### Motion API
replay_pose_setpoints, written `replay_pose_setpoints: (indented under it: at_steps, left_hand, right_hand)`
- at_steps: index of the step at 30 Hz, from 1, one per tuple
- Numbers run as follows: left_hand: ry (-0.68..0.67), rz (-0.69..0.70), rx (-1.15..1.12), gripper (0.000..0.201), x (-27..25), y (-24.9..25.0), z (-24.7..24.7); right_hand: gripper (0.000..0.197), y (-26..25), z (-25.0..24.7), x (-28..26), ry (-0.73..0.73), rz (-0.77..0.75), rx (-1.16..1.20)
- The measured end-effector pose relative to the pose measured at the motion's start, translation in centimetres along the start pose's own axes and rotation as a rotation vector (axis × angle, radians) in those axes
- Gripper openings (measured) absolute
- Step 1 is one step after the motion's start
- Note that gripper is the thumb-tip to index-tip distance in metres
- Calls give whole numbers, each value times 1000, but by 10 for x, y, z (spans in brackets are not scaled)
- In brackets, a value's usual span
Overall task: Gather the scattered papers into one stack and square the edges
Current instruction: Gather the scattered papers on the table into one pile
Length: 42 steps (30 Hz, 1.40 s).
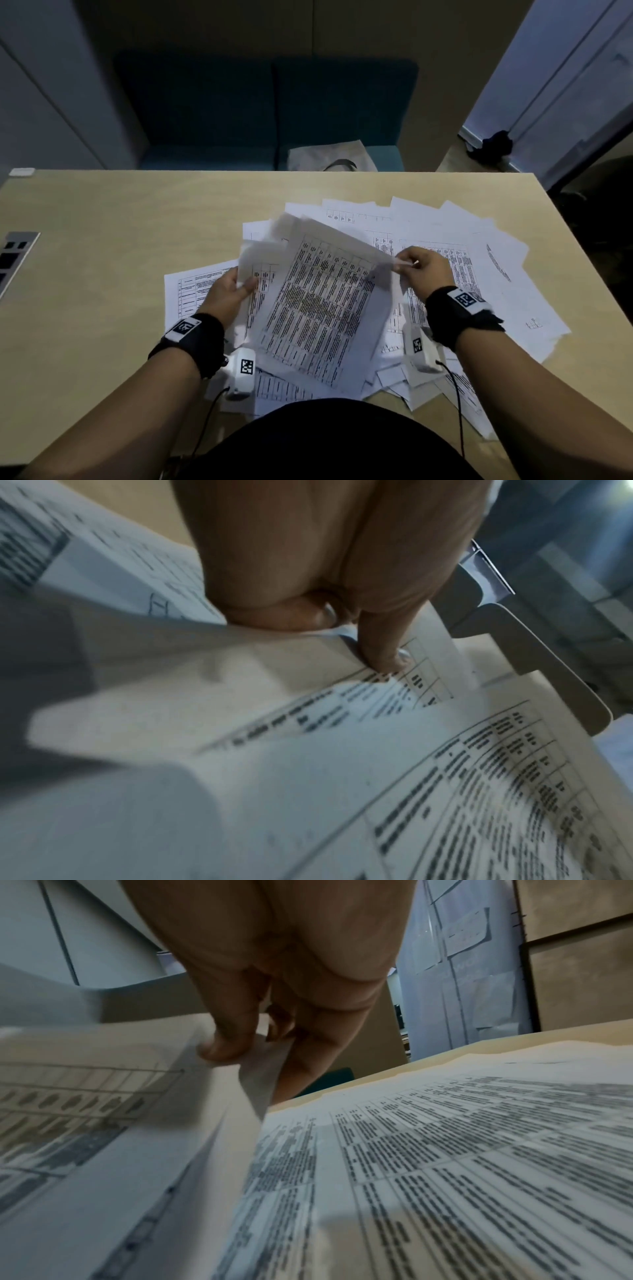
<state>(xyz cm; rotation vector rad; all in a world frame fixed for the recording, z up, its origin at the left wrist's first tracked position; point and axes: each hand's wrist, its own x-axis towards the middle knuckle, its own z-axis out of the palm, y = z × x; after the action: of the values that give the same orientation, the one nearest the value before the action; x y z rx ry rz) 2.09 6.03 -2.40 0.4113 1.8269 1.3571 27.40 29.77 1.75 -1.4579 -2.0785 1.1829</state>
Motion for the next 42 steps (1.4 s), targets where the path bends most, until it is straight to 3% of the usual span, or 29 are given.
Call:
replay_pose_setpoints:
  at_steps: [4, 8, 9, 11, 15, 17, 20, 22, 24, 27, 29, 31, 33, 37, 38, 42]
  left_hand:
    - [-28, 4, -40, 26, -3, 2, 12]
    - [-17, 16, -47, 22, -6, 4, 24]
    - [-19, 14, -33, 20, -11, 7, 27]
    - [-72, -16, -5, 39, -17, 7, 32]
    - [-116, 23, 46, 31, -25, 1, 40]
    - [-103, 36, 80, 39, -24, -4, 37]
    - [-139, 48, 64, 45, -24, -7, 32]
    - [-174, 20, -16, 39, -29, -5, 34]
    - [-182, -61, -34, 39, -33, -2, 38]
    - [-160, -135, 123, 117, -32, -10, 41]
    - [-96, -122, 210, 141, -34, -11, 44]
    - [-22, -113, 214, 134, -33, -17, 46]
    - [33, -118, 238, 112, -34, -18, 46]
    - [-2, -112, 174, 83, -33, -21, 33]
    - [-13, -113, 168, 77, -32, -22, 30]
    - [-1, -137, 105, 65, -26, -30, 18]
  right_hand:
    - [10, -3, 4, 0, 132, -213, -155]
    - [31, -12, 23, 1, 60, -121, -14]
    - [27, -12, 29, 0, 31, -98, -18]
    - [14, -10, 42, 0, 11, -104, -78]
    - [5, -12, 51, 3, -49, -151, -121]
    - [28, -11, 46, 13, -95, -187, -209]
    - [85, -9, 29, 30, -212, -171, -491]
    - [97, -6, 23, 37, -346, -60, -549]
    - [81, -1, 22, 40, -418, 7, -589]
    - [19, 5, 23, 39, -408, -34, -591]
    - [9, 3, 24, 37, -334, -82, -439]
    - [15, -5, 21, 33, -215, -126, -266]
    - [19, -16, 10, 30, -186, -143, -163]
    - [31, -12, -20, 21, -461, -74, -367]
    - [27, -2, -26, 20, -461, -37, -429]
    - [19, 38, -43, 12, -207, 184, -344]
